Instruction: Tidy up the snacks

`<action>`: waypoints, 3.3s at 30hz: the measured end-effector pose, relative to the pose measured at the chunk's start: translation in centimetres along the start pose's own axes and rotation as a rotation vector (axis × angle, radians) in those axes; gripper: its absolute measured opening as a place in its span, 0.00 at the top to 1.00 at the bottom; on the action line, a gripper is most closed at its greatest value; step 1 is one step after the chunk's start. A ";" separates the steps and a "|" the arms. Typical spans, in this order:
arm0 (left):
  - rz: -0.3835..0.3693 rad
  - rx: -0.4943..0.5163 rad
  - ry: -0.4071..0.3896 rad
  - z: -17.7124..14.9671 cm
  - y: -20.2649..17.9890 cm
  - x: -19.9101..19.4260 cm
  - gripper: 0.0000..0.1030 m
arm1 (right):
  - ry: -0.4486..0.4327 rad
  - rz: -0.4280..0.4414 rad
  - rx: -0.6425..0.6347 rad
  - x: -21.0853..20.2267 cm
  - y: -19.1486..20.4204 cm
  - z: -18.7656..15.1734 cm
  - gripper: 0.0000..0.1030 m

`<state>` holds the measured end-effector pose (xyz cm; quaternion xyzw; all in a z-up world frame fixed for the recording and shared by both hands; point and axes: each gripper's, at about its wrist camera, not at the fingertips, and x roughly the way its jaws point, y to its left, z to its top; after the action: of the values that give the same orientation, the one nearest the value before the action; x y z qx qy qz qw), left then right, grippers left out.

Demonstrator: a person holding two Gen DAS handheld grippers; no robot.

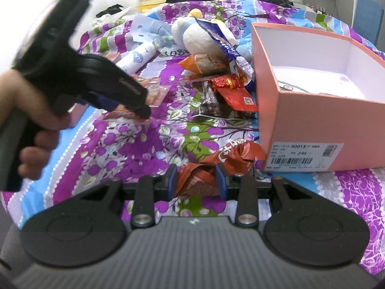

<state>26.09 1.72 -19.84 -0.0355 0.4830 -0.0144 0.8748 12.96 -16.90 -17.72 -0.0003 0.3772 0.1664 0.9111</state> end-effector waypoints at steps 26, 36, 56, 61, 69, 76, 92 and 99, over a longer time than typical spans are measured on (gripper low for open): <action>-0.064 -0.218 0.059 -7.1 4.6 -2.6 0.13 | 0.021 -0.021 0.158 0.4 -1.2 -1.2 0.37; -0.028 -0.172 0.089 -6.9 2.8 0.1 0.11 | 0.043 -0.035 0.256 1.9 -2.6 -1.3 0.35; 0.072 -0.053 0.058 -6.0 -0.1 -1.0 0.59 | 0.065 -0.013 0.162 1.7 -2.8 -0.5 0.50; 0.032 -0.066 0.031 -5.8 -0.3 -2.9 0.60 | 0.037 0.001 0.163 0.1 -2.8 0.3 0.50; -0.027 -0.076 -0.040 -4.1 -0.9 -7.7 0.60 | -0.023 0.027 0.140 -2.9 -2.3 2.3 0.50; -0.078 -0.069 -0.120 -1.9 -1.9 -12.2 0.60 | -0.100 0.042 0.133 -6.2 -2.5 4.9 0.50; -0.197 -0.002 -0.306 3.0 -6.2 -20.7 0.60 | -0.324 -0.009 0.095 -12.5 -4.7 11.1 0.50; -0.243 0.027 -0.375 6.0 -8.6 -22.5 0.60 | -0.416 -0.071 0.104 -14.6 -7.3 13.9 0.50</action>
<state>19.21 -5.20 2.97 -0.0836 0.3041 -0.1193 0.9414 15.05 -26.50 1.33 0.0678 0.1890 0.1112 0.9733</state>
